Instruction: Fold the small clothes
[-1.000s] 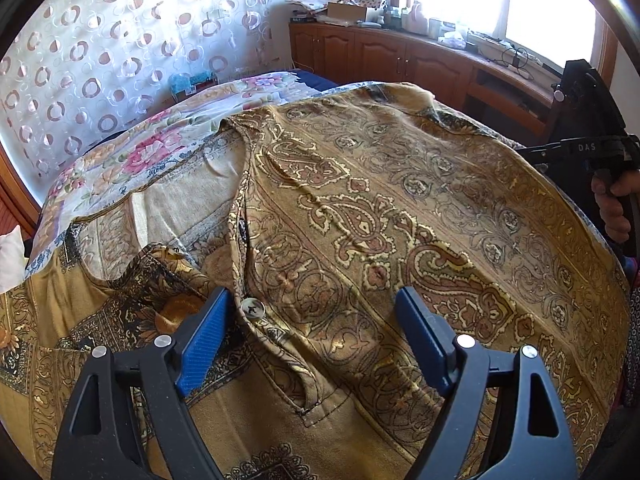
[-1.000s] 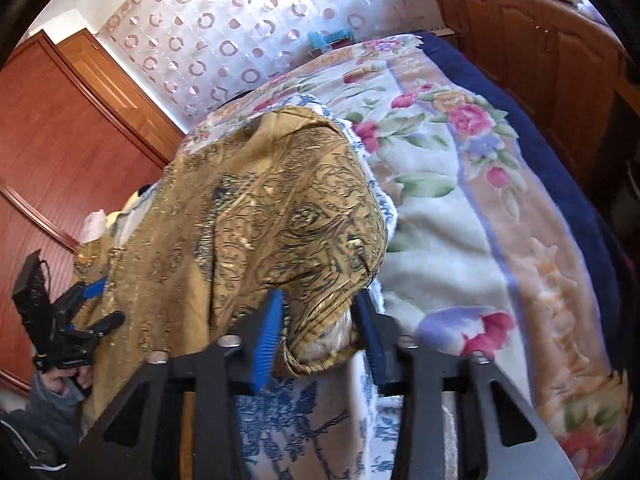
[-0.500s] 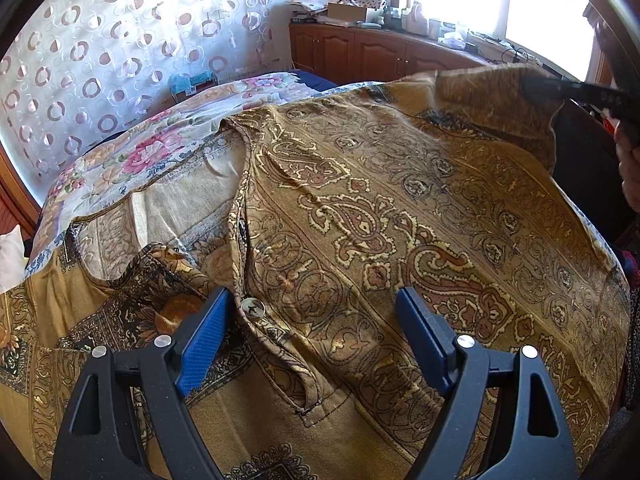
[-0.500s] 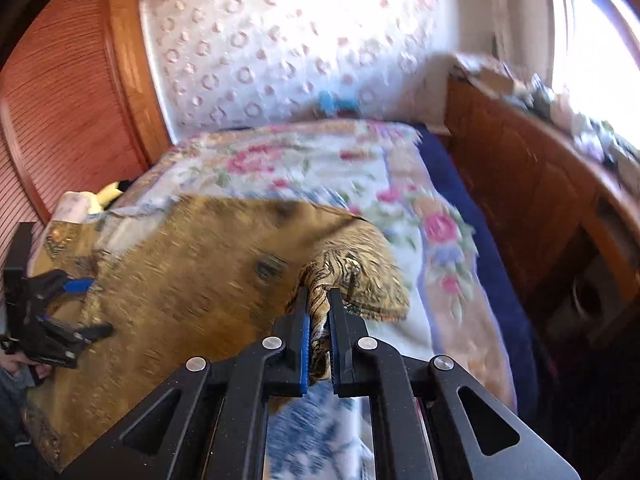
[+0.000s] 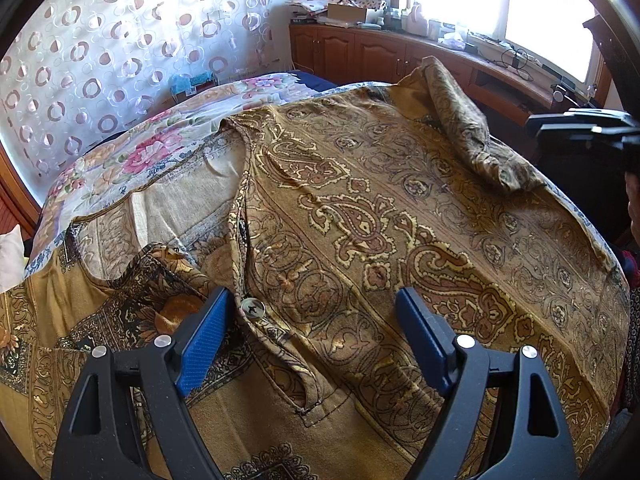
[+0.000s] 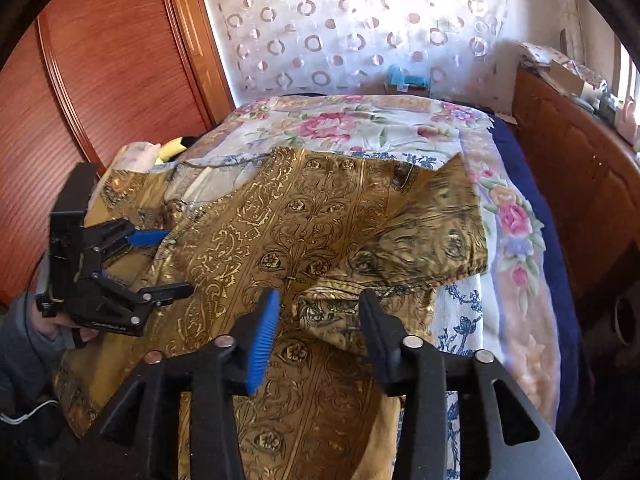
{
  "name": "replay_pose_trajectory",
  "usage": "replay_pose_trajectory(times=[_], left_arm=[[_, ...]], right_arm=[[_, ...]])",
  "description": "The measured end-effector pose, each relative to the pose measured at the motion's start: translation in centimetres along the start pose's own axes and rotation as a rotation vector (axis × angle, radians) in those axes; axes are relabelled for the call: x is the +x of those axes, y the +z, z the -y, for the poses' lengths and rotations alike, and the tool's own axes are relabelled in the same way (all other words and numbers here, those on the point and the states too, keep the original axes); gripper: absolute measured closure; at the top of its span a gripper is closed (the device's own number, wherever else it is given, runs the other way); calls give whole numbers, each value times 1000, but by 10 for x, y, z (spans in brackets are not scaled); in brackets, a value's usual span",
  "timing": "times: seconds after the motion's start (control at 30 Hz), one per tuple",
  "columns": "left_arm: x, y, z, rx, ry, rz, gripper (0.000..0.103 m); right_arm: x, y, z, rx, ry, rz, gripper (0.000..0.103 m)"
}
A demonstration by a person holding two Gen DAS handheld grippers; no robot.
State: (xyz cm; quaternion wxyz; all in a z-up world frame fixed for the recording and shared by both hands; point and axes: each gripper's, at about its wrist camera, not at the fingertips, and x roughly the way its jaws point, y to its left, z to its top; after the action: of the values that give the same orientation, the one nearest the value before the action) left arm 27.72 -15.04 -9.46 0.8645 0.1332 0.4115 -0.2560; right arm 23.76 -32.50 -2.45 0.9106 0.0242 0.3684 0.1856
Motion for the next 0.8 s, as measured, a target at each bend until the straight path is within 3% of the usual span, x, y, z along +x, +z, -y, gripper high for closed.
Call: replay_pose_trajectory(times=[0.17,0.27,0.47,0.63,0.67,0.7,0.8], left_arm=[[0,0,0,0,0,0,19],[0,1,-1,2,3,0,19],[-1,-2,-1,-1,9,-2,19],[-2,-1,-1,-3,4,-3,19],[-2,-1,0,-2,3,-3,19],[-3,-1,-1,0,2,-3,19],[-7,-2,-1,-2,22,2,19]], right_arm=[[-6,4,38,113,-72,52,56],[19,7,63,176,-140,32,56],[79,18,86,227,-159,-24,56],[101,37,98,230,-105,-36,56],[100,38,98,234,-89,-28,60],[100,41,99,236,-66,-21,74],[96,46,92,198,-31,1,95]])
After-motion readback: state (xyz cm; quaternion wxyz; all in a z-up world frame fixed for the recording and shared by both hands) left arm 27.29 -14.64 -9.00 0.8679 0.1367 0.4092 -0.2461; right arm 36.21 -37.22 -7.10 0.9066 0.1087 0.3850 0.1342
